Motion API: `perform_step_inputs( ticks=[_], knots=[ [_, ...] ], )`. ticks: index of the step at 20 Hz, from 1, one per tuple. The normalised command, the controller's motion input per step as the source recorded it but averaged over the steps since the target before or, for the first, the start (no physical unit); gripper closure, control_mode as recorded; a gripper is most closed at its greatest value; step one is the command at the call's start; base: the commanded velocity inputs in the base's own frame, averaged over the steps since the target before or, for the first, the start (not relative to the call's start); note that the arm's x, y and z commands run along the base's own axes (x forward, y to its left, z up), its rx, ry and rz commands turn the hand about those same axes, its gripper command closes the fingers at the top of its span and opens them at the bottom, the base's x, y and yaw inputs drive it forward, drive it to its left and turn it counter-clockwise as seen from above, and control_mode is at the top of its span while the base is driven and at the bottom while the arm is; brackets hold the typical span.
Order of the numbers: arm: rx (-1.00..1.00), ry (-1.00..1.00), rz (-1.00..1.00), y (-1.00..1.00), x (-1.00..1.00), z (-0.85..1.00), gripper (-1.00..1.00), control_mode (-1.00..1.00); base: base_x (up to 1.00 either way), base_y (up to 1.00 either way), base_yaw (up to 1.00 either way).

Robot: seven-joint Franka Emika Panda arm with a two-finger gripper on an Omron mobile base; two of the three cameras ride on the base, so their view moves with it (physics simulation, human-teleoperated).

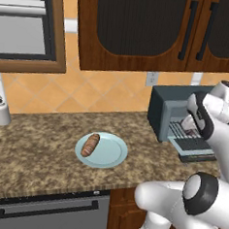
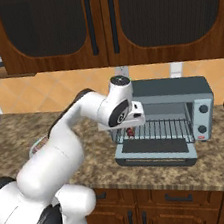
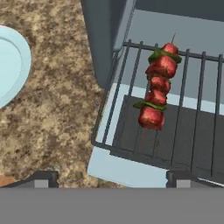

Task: Pick up the kebab skewer and baguette bread, and place them inside the toaster oven. Close the toaster oven door and start by setting the timer.

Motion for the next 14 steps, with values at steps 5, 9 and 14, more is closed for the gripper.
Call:
perform_step_inputs(
  ticks=[5, 9, 14],
  knots=[
    [0.00, 0.00, -0.23, 0.94, -1.00, 0.19, -1.00, -1.00, 0.00, 0.00, 0.00],
    [0.00, 0.00, -0.31, 1.00, -0.79, 0.01, -1.00, -1.00, 0.00, 0.00, 0.00],
    [0.01, 0.02, -0.27, 1.00, -0.40, 0.00, -1.00, -1.00, 0.00, 0.00, 0.00]
  ],
)
